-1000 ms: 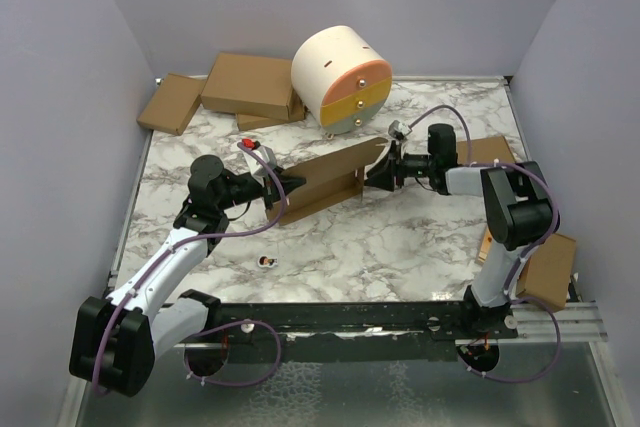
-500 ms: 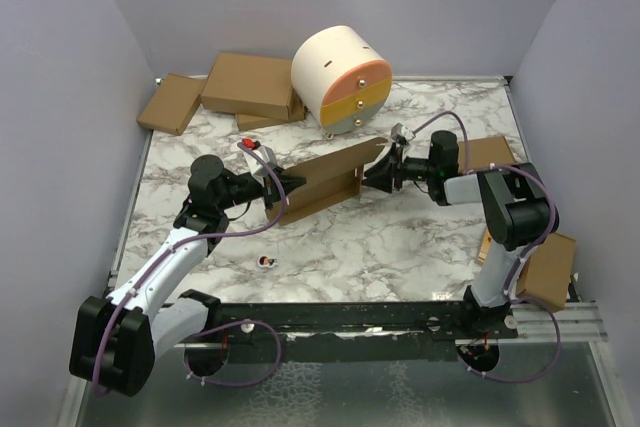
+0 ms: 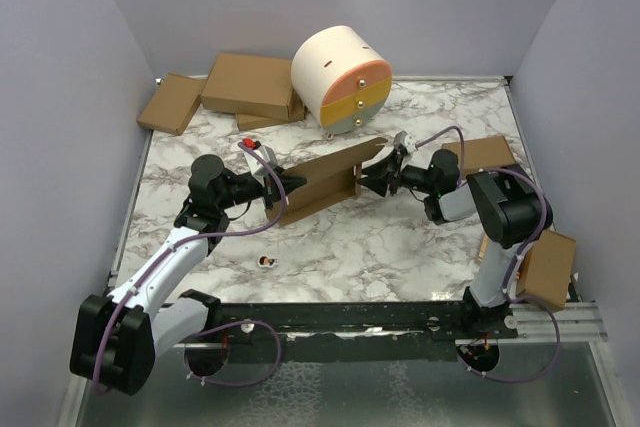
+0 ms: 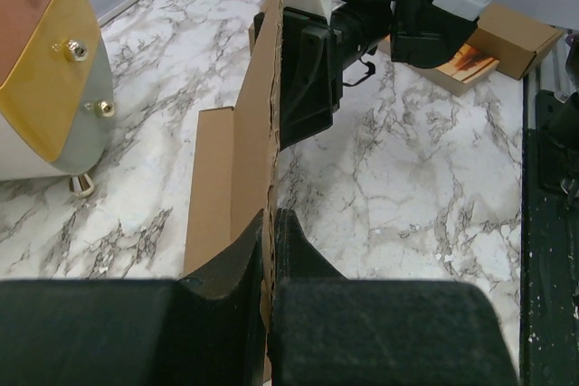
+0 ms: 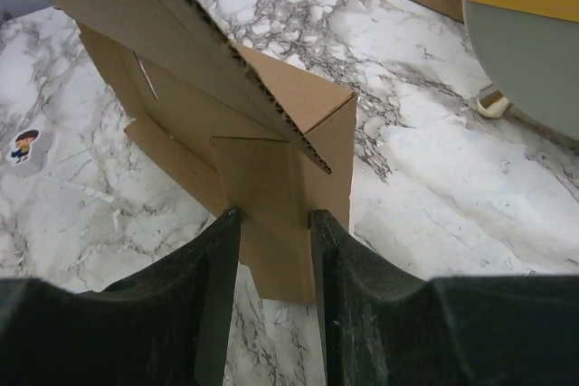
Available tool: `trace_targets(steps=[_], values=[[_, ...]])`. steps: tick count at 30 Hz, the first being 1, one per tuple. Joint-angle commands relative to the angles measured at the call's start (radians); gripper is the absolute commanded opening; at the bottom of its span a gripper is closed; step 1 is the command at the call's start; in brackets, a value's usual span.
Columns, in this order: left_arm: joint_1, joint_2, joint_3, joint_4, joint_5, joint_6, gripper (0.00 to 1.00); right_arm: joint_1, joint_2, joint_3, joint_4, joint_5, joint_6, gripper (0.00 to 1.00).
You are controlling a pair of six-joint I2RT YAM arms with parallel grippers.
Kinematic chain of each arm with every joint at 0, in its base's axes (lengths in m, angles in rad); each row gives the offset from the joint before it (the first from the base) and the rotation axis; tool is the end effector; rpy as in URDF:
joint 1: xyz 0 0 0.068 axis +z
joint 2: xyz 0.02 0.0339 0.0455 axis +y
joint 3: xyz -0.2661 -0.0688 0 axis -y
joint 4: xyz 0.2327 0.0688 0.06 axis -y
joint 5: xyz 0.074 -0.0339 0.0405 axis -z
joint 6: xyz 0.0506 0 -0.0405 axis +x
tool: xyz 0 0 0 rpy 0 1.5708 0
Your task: Fold the paper box
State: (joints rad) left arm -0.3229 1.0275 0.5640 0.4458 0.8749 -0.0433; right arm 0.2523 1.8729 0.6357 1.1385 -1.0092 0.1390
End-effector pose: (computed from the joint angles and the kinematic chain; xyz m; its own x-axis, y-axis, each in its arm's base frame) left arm 0.1999 -0.1079 0.2890 -0.0571 -0.0102 -0.9983 0.9295 0.3643 -0.0569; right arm 0.3113 0.1245 0.1574 -0.2259 0.0180 -0.9740 -0.9262 0.3059 0.2205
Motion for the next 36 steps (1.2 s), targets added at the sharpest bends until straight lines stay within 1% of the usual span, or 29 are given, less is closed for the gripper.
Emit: trace_targets(steps=[1, 4, 10, 13, 15, 17, 19, 31, 36], values=[[-0.001, 0.016, -0.024, -0.028, 0.042, -0.020, 0.00, 0.024, 0.046, -0.037, 0.224, 0.087, 0.051, 0.37], [-0.001, 0.018, -0.024, -0.023, 0.041, -0.024, 0.00, 0.029, 0.053, -0.026, 0.228, 0.092, 0.056, 0.37], [0.001, 0.021, -0.025, -0.017, 0.041, -0.030, 0.00, 0.030, 0.078, -0.001, 0.233, 0.082, 0.091, 0.30], [0.007, 0.022, -0.027, -0.003, 0.038, -0.046, 0.00, 0.030, 0.082, 0.006, 0.228, 0.077, 0.096, 0.29], [0.013, 0.023, -0.026, 0.014, 0.040, -0.063, 0.00, 0.030, 0.081, 0.010, 0.218, 0.077, 0.093, 0.31], [0.017, 0.027, -0.026, 0.031, 0.044, -0.082, 0.00, 0.030, 0.079, 0.018, 0.194, 0.082, 0.085, 0.35], [0.021, 0.035, -0.024, 0.039, 0.048, -0.096, 0.00, 0.030, 0.078, 0.026, 0.175, 0.081, 0.076, 0.37], [0.051, 0.075, 0.001, 0.031, 0.065, -0.128, 0.00, 0.030, 0.100, 0.098, 0.076, 0.070, 0.061, 0.37], [0.063, 0.088, 0.014, 0.031, 0.072, -0.142, 0.00, 0.028, 0.100, 0.109, 0.046, 0.064, 0.050, 0.39]])
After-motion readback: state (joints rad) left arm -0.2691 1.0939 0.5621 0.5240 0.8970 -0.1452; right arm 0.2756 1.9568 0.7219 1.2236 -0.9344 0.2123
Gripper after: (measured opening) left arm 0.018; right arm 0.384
